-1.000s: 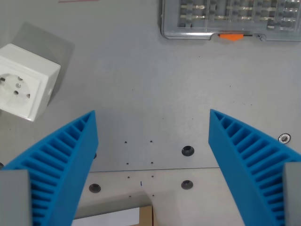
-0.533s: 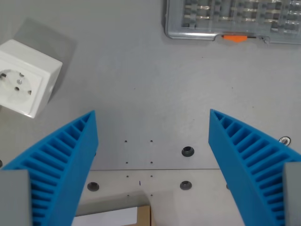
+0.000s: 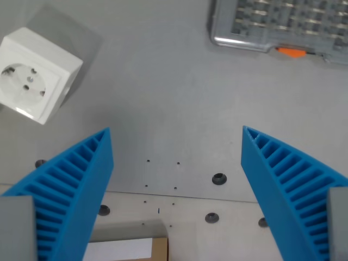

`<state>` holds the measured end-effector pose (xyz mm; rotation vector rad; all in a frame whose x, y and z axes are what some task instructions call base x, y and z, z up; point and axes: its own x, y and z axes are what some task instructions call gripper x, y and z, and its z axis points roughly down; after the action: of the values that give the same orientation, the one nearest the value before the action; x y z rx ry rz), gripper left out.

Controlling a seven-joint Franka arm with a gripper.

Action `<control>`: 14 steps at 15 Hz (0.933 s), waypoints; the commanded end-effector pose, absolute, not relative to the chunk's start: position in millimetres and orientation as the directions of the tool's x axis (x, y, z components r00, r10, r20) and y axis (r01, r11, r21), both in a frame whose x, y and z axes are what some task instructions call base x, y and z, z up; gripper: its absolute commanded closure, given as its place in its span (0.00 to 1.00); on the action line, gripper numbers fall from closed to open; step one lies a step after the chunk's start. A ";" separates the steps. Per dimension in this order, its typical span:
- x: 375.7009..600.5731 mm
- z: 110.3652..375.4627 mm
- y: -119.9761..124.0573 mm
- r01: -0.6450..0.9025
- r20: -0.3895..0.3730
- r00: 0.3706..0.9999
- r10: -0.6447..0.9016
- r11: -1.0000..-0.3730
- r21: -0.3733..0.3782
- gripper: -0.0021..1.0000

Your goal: Move above the white socket

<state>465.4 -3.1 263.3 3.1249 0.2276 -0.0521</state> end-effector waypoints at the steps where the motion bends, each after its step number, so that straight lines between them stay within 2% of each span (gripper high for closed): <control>1: 457.3 250.9 7.9 0.409 0.066 0.910 0.410 -0.912 0.024 0.00; 6: 450.9 235.8 26.7 0.550 0.082 0.830 0.552 -0.834 0.044 0.00; 14: 446.7 215.2 59.4 0.737 0.054 0.671 0.740 -0.673 0.061 0.00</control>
<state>451.0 55.0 222.1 3.0216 0.8032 -0.0398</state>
